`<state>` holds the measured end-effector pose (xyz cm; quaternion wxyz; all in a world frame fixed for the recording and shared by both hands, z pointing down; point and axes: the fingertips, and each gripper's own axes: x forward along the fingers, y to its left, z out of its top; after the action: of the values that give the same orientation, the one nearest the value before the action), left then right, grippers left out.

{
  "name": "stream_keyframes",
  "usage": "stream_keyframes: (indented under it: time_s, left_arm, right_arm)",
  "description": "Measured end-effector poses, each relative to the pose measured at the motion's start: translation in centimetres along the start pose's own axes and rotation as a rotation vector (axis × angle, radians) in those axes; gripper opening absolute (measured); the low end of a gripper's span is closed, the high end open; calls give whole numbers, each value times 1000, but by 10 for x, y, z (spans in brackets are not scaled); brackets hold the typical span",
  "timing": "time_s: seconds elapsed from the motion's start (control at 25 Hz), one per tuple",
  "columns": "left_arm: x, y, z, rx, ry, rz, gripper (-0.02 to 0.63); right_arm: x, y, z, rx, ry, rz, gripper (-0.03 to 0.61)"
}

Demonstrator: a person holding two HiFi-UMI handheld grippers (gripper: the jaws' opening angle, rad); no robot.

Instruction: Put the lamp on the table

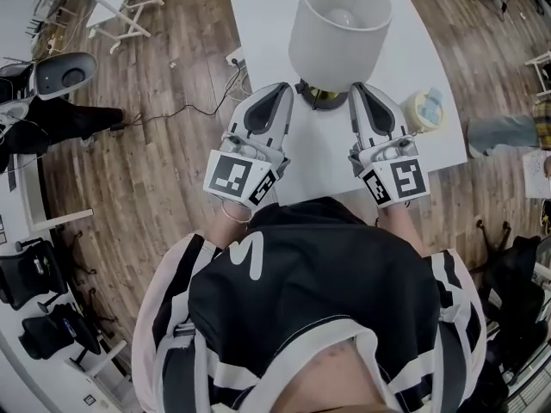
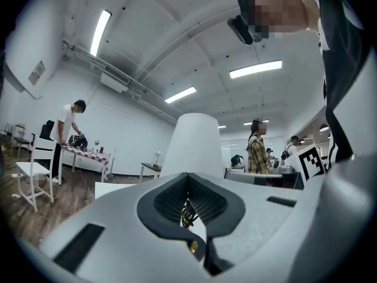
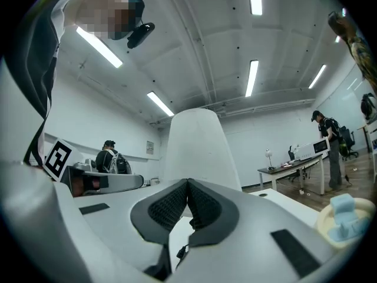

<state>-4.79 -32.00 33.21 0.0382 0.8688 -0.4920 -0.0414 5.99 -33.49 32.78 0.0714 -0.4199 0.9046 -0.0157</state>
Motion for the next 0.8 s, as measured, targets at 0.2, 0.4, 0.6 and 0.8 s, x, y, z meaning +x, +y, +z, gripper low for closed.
stream_keyframes:
  time_s: [0.2, 0.4, 0.6, 0.8]
  left_arm:
    - [-30, -1, 1, -7, -20, 12, 5]
    - [-74, -4, 7, -5, -22, 14, 5]
    - [-128, -19, 15, 9, -32, -1, 5]
    - [-189, -44, 13, 11, -27, -31, 5]
  right_arm:
    - [-8, 27, -3, -9, 4, 13, 18]
    - [-25, 69, 3, 8, -13, 26, 18]
    - [-55, 122, 6, 7, -31, 43, 18]
    - [-94, 177, 5, 8, -21, 18, 18]
